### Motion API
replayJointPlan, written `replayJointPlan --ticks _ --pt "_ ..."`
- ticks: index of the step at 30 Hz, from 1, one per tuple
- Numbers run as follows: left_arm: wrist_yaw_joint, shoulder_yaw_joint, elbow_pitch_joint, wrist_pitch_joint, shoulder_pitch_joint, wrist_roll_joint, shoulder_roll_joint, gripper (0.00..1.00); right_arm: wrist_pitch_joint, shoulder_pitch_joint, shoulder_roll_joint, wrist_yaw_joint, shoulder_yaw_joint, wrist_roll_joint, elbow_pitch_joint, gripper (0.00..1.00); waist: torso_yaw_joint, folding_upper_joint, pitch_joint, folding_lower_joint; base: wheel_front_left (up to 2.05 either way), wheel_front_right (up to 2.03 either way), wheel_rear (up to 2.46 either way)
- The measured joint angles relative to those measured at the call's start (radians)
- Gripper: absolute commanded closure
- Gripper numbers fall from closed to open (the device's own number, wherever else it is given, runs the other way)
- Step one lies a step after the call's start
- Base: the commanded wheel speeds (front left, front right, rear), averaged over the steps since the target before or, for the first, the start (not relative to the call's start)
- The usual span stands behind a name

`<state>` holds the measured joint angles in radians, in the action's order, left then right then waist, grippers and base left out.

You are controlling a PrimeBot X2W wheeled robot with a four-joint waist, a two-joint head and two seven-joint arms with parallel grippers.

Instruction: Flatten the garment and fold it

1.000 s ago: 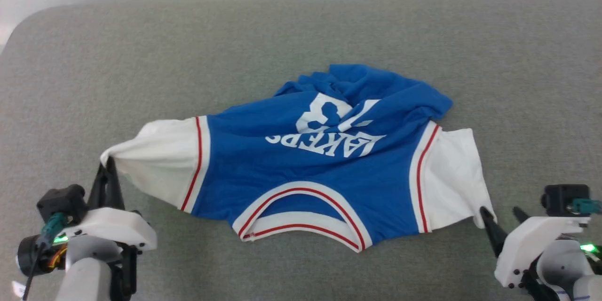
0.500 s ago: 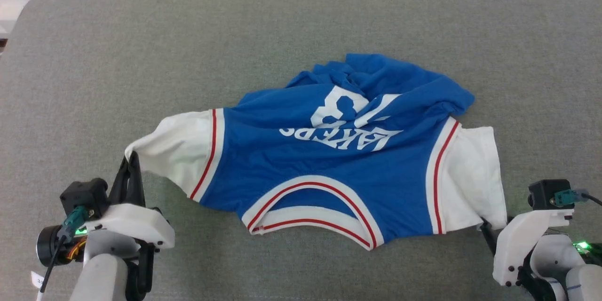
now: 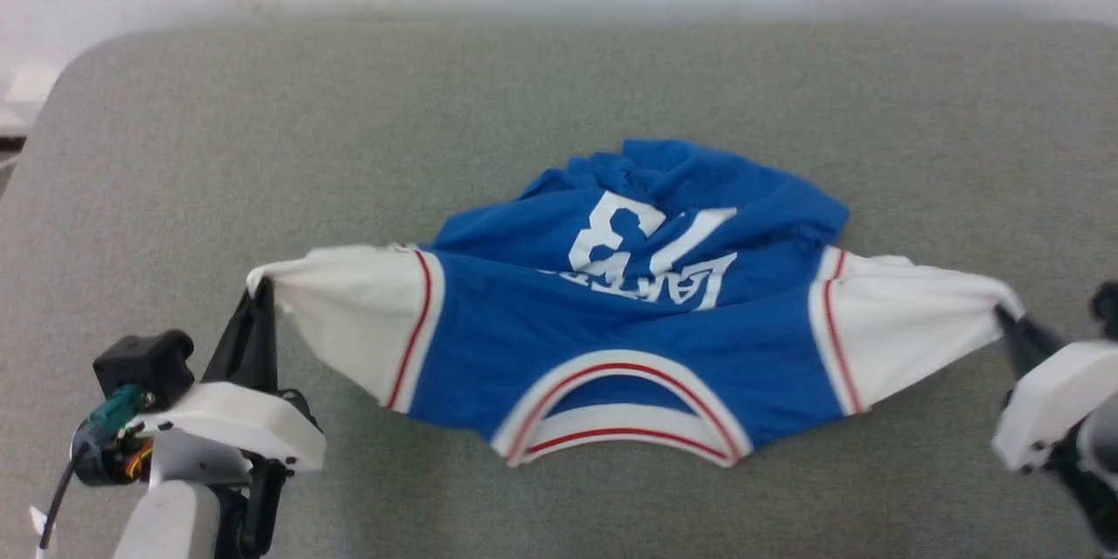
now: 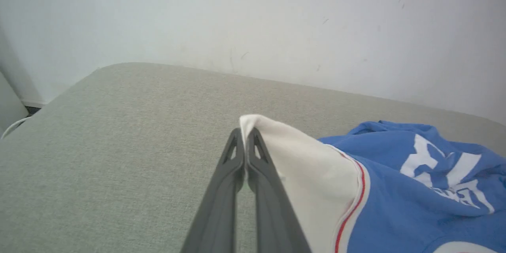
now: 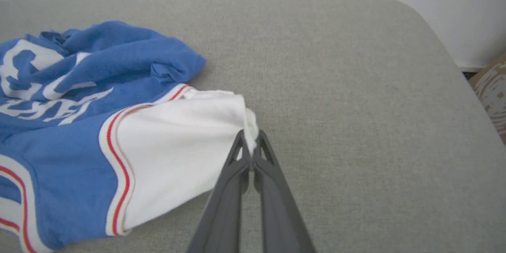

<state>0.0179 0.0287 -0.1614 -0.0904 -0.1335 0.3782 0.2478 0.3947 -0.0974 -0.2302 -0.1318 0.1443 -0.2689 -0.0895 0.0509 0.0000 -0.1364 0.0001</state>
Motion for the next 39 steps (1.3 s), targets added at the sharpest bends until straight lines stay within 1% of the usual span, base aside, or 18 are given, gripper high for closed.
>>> replayJointPlan --ticks 2,7,10,13,18,22,24,27,30,36,39 --pt "-0.016 0.001 0.046 0.026 0.002 0.026 0.001 1.0 -0.008 -0.012 -0.04 0.0 0.01 -0.026 0.041 1.0 -0.007 0.0 0.022 0.0 0.0 0.0 0.0" --pt "-0.017 -0.024 0.191 0.068 -0.001 0.033 0.045 1.0 -0.05 -0.08 -0.124 0.0 0.053 -0.051 0.13 1.0 -0.027 0.0 0.073 -0.0001 0.0 0.0 0.0" --pt "-0.016 -0.049 0.282 0.092 -0.002 0.05 0.063 1.0 -0.07 -0.127 -0.155 0.0 0.056 -0.098 0.172 1.0 -0.041 -0.0001 0.096 -0.0002 0.0 0.0 0.0" --pt "-0.009 -0.079 0.371 0.114 -0.014 0.078 0.071 1.0 -0.076 -0.172 -0.186 0.0 0.063 -0.117 0.221 1.0 -0.053 0.0 0.111 -0.0001 0.0 0.0 0.0" --pt "-0.008 -0.132 0.516 0.119 -0.071 0.144 0.082 1.0 -0.063 -0.258 -0.211 0.0 0.084 -0.16 0.308 1.0 -0.067 0.0 0.123 -0.0002 0.0 0.0 0.0" --pt "-0.006 -0.164 0.598 0.153 -0.144 0.172 0.114 1.0 -0.04 -0.332 -0.218 0.0 0.096 -0.188 0.349 1.0 -0.072 0.0 0.117 -0.0002 0.0 0.0 0.0" --pt "0.002 -0.174 0.622 0.177 -0.196 0.186 0.132 1.0 -0.025 -0.377 -0.227 0.0 0.097 -0.194 0.353 1.0 -0.074 0.0 0.108 -0.0001 0.0 0.0 0.0" --pt "0.002 -0.181 0.628 0.214 -0.283 0.188 0.174 1.0 -0.015 -0.449 -0.251 0.0 0.083 -0.201 0.338 1.0 -0.078 0.0 0.088 -0.0001 0.0 0.0 0.0" --pt "0.002 -0.182 0.599 0.244 -0.372 0.188 0.214 1.0 -0.009 -0.539 -0.27 0.0 0.056 -0.212 0.296 1.0 -0.083 0.0 0.062 -0.0001 0.0 0.0 0.0" --pt "-0.013 -0.155 0.458 0.307 -0.554 0.204 0.267 1.0 -0.029 -0.752 -0.312 0.0 -0.029 -0.214 0.176 1.0 -0.094 0.0 -0.017 0.0 0.0 0.0 0.0" --pt "-0.035 -0.129 0.368 0.327 -0.672 0.203 0.299 1.0 -0.048 -0.878 -0.325 -0.001 -0.08 -0.198 0.1 1.0 -0.098 0.0 -0.072 0.0001 0.0 0.0 0.0"
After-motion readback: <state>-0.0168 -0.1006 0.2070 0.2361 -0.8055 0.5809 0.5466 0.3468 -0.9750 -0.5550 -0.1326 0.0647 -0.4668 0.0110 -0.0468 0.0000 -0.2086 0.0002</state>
